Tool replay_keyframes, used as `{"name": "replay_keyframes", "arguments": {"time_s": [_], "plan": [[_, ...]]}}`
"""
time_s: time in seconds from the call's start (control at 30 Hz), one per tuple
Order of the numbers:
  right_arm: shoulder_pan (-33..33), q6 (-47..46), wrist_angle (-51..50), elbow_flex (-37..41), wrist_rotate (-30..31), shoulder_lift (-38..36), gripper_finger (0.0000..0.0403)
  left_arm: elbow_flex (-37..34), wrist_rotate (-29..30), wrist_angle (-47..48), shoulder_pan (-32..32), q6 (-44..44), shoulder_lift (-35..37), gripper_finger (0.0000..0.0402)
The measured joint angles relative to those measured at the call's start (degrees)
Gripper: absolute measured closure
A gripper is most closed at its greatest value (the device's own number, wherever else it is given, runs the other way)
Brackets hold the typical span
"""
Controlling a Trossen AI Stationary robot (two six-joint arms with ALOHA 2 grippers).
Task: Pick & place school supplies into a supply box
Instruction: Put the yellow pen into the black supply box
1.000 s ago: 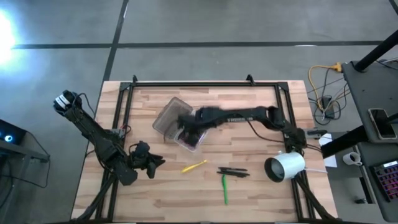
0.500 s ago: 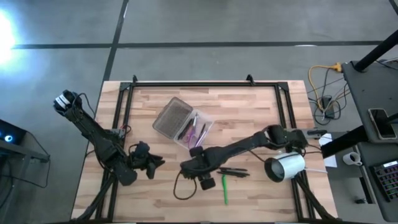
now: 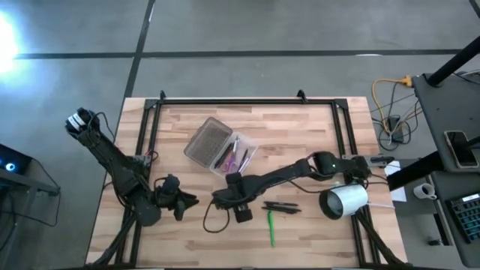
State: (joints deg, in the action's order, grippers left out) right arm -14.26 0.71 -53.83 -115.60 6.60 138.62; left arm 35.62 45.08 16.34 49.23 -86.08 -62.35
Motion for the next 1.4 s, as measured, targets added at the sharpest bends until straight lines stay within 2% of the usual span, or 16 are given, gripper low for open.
{"name": "replay_keyframes", "arguments": {"time_s": [0.2, 0.43, 0.6, 0.73, 0.87, 0.93, 1.1, 1.23, 1.3, 1.4], "plan": [[1.51, -4.03, 0.29, -2.03, 0.52, -0.07, 0.0230, -0.01, 0.04, -0.94, 0.28, 0.00, -0.13, 0.0284], [2.04, -5.49, -1.22, -1.48, -4.79, 1.07, 0.0260, 0.00, 0.22, -1.21, 0.28, 0.00, -0.13, 0.0284], [1.39, -4.06, -0.13, -1.19, -3.79, 1.08, 0.0280, -0.01, 0.22, -1.20, 0.28, 0.01, -0.13, 0.0284], [1.48, -4.65, 0.43, -0.10, -3.82, 1.00, 0.0314, -0.01, 0.24, -1.18, 0.26, 0.10, -0.13, 0.0284], [1.48, -6.57, 0.29, 0.18, -5.95, 0.95, 0.0373, -0.02, 0.24, -1.18, 0.27, 0.22, -0.13, 0.0284], [1.48, -8.74, 0.07, 0.14, -7.06, 0.69, 0.0382, 0.00, 0.22, -1.18, 0.38, 0.42, -0.13, 0.0284], [1.45, -20.36, -2.03, 0.60, -8.10, -1.19, 0.0386, -0.02, 0.17, -1.14, 1.58, 1.43, 0.12, 0.0284], [1.35, -33.74, -1.93, 0.90, -5.30, -5.75, 0.0387, 0.00, 0.18, -0.79, 2.68, 1.51, 0.26, 0.0284], [1.37, -43.74, -2.09, 1.28, -1.75, -8.39, 0.0388, -0.01, 0.17, -0.10, 3.19, 1.53, 0.26, 0.0284], [1.49, -65.57, -3.23, 2.80, 7.80, -11.49, 0.0388, -0.02, 0.22, 1.25, 3.26, 1.53, 0.26, 0.0284]]}}
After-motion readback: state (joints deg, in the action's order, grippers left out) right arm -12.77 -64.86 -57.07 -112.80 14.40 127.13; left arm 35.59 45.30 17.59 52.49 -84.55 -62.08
